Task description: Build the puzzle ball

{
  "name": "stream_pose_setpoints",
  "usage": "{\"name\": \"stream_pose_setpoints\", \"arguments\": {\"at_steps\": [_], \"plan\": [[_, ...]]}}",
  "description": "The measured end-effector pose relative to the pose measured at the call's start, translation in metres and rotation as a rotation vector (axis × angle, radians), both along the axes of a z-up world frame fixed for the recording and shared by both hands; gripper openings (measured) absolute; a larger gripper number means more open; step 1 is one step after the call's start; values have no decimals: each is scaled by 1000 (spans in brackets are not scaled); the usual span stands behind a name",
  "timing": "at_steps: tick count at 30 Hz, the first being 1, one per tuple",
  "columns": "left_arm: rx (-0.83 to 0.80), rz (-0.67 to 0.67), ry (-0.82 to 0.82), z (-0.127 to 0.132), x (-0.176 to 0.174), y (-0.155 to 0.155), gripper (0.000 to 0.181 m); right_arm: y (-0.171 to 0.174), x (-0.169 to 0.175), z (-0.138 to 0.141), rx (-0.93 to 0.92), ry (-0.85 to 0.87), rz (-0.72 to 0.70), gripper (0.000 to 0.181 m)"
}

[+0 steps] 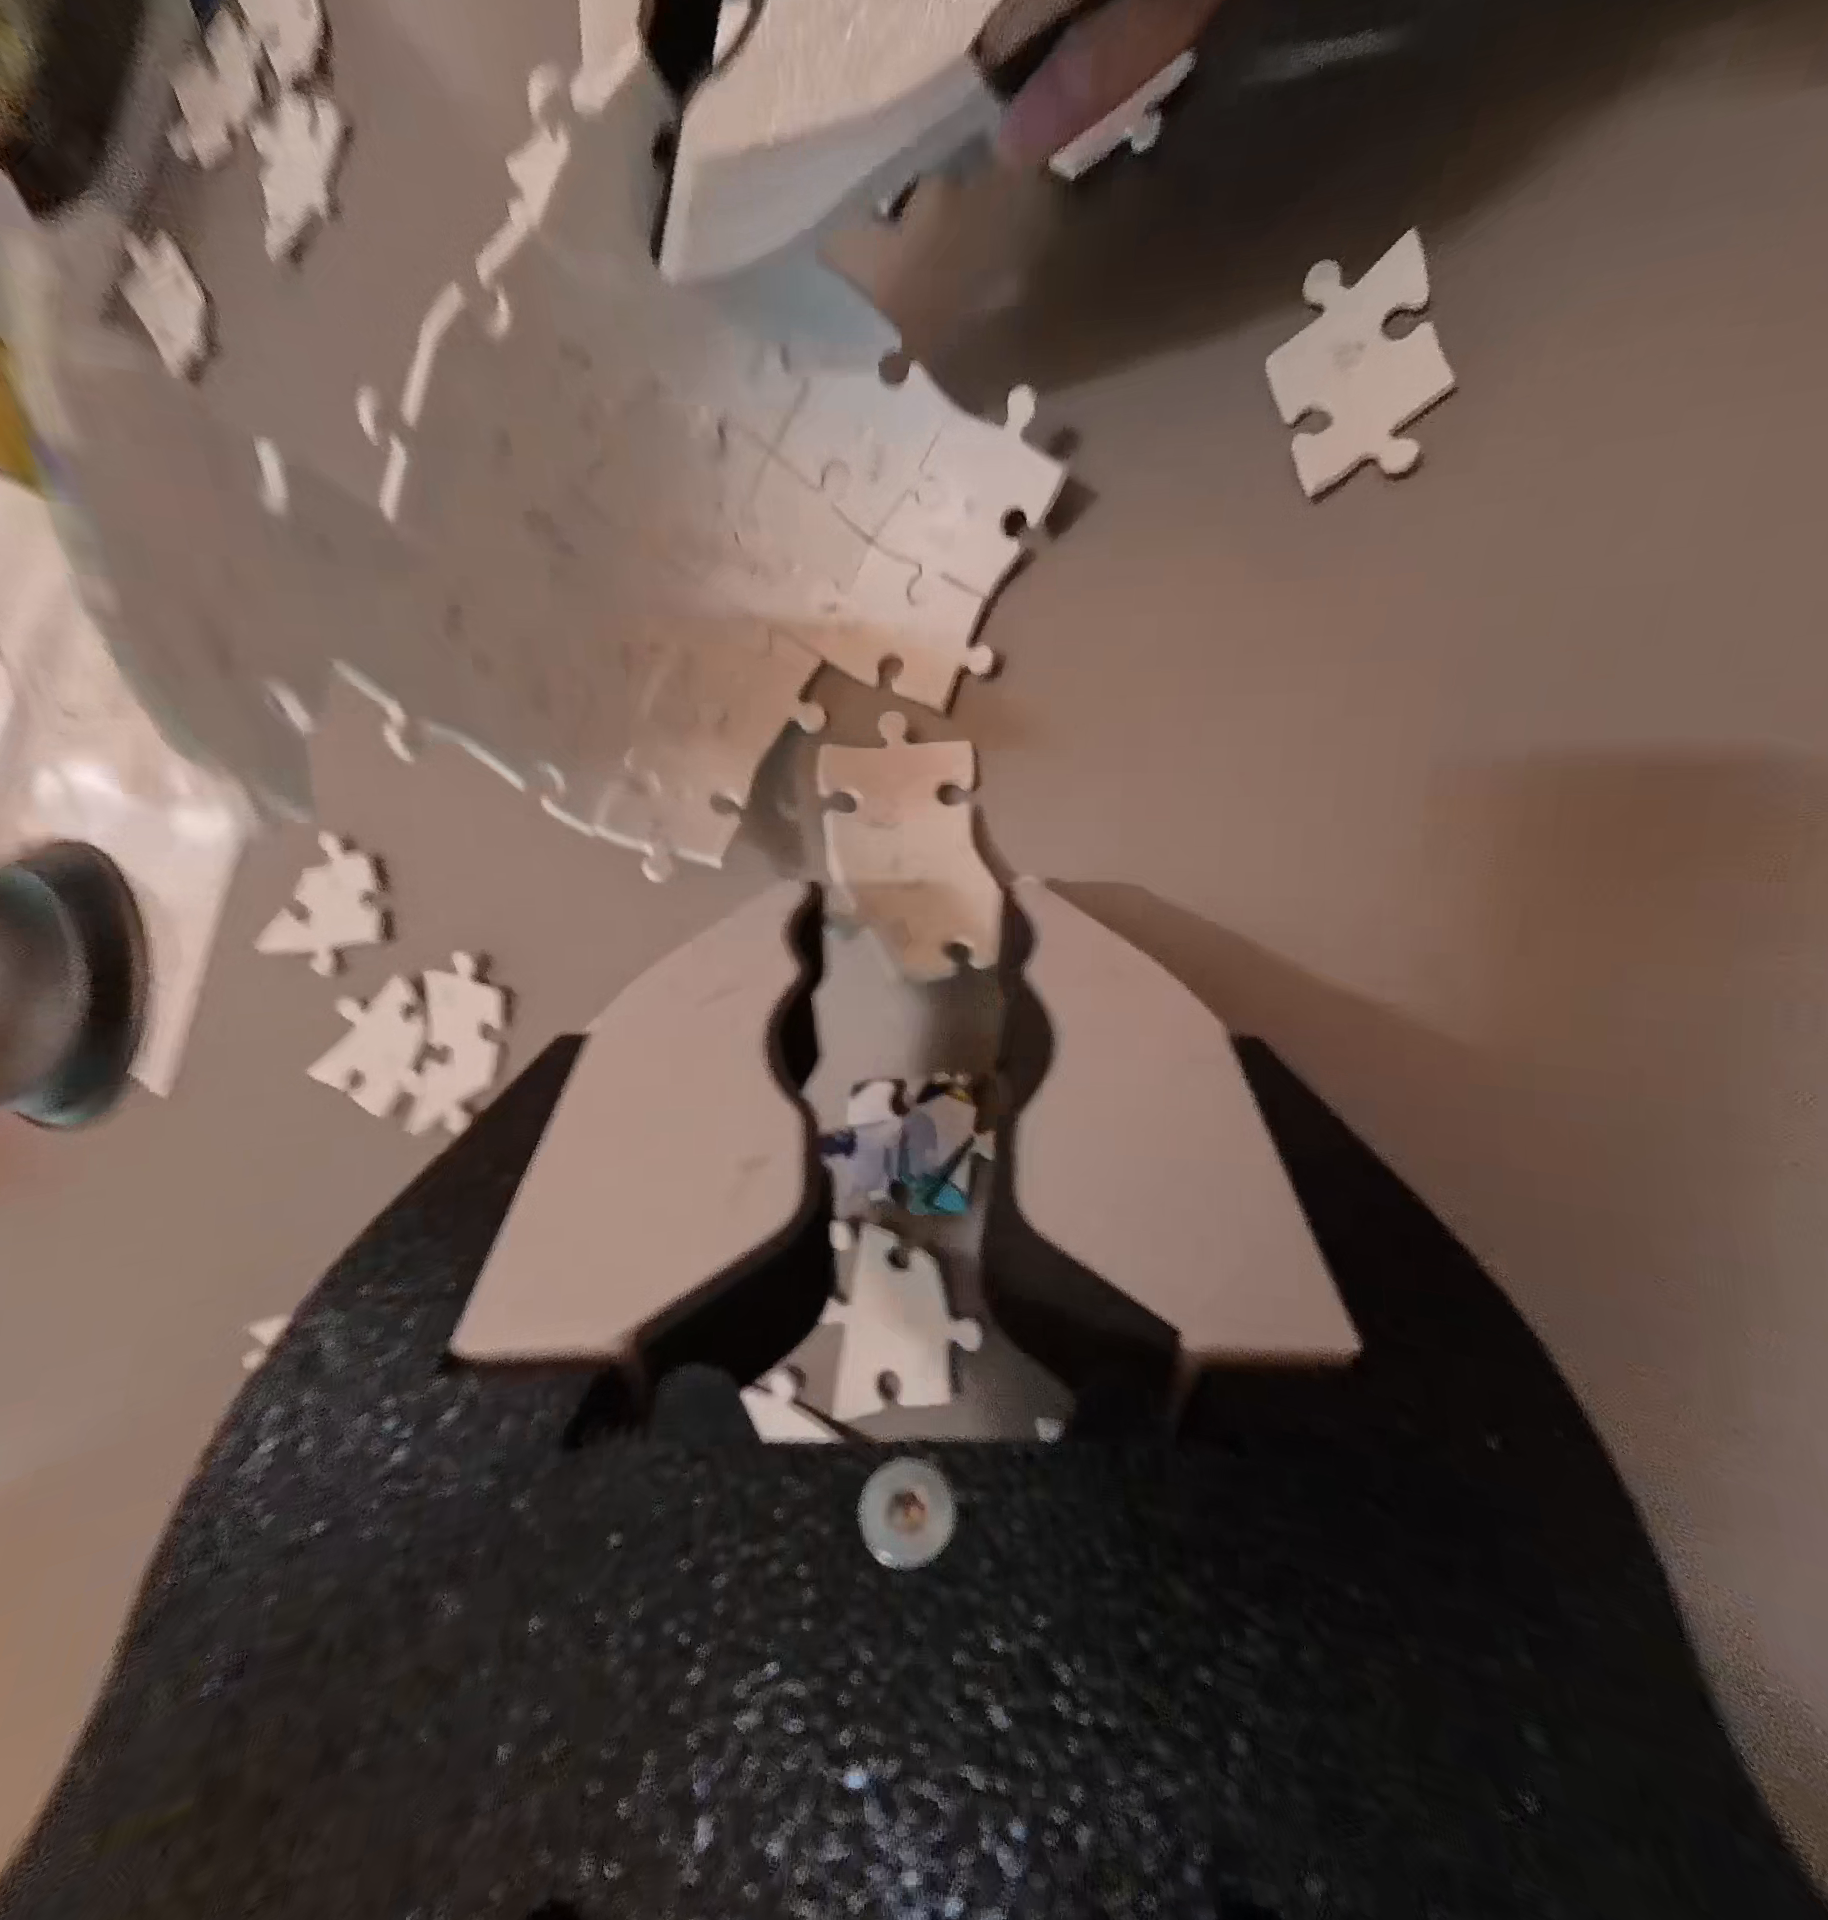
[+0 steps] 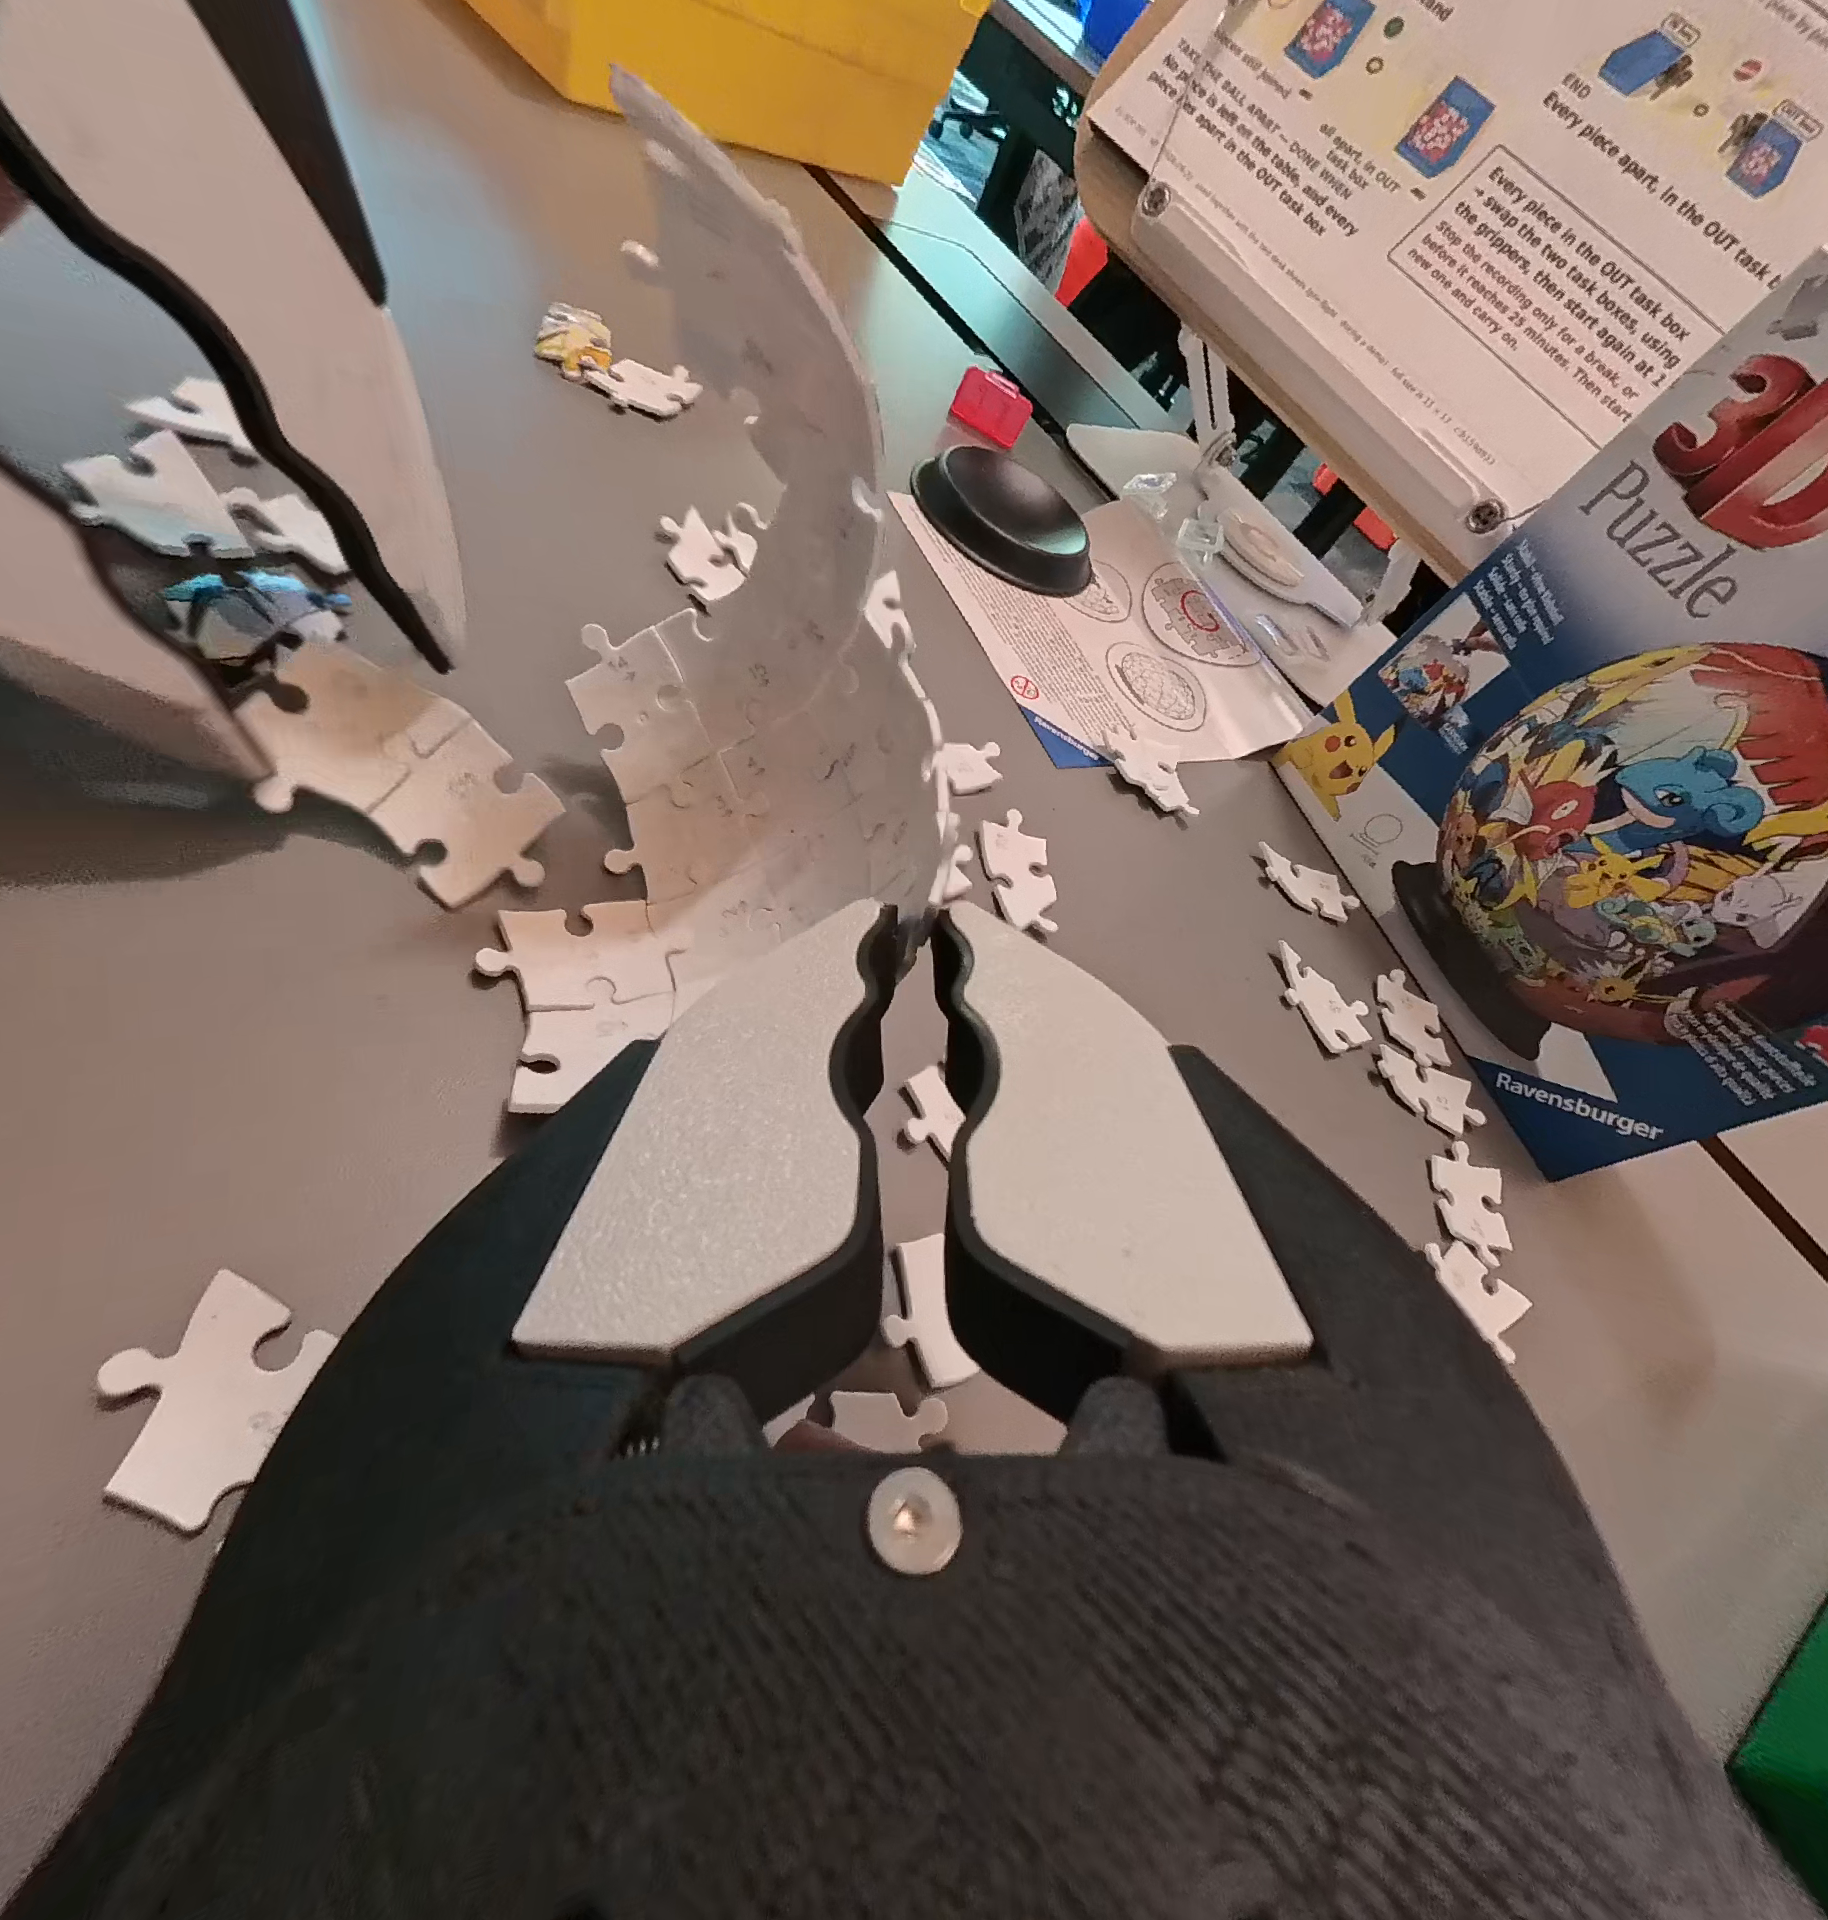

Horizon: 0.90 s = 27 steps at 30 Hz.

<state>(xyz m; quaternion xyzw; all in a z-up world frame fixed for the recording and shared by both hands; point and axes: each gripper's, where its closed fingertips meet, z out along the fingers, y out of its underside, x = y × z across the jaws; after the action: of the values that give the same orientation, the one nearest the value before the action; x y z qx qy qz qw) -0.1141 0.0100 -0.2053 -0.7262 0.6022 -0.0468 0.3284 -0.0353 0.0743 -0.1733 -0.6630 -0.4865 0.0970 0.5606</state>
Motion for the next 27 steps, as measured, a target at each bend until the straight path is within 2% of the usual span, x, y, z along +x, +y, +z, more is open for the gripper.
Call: {"name": "stream_pose_setpoints", "arguments": {"at_steps": [1, 3, 6, 10, 13, 22, 27], "plan": [[41, -29, 9, 4, 3, 3, 19, -1, 0, 1, 2, 3, 10, 6], [90, -66, 33, 9, 7, 8, 18, -3, -1, 3, 15, -3, 34, 6], [62, -61, 98, 3, 4, 12, 33, -4, 0, 5, 18, -8, 44, 6], [-9, -49, 74, -3, 11, 0, 36, -4, 0, 5, 26, -12, 43, 6], [-19, -34, 115, -10, 4, -3, 36, -3, 1, 4, 25, -7, 39, 6], [-160, 85, -22, -19, -2, 0, 32, -2, 2, 2, 19, -4, 31, 6], [-215, 98, -43, -20, -1, -6, 20, -1, 2, 2, 15, 1, 28, 6]]}}
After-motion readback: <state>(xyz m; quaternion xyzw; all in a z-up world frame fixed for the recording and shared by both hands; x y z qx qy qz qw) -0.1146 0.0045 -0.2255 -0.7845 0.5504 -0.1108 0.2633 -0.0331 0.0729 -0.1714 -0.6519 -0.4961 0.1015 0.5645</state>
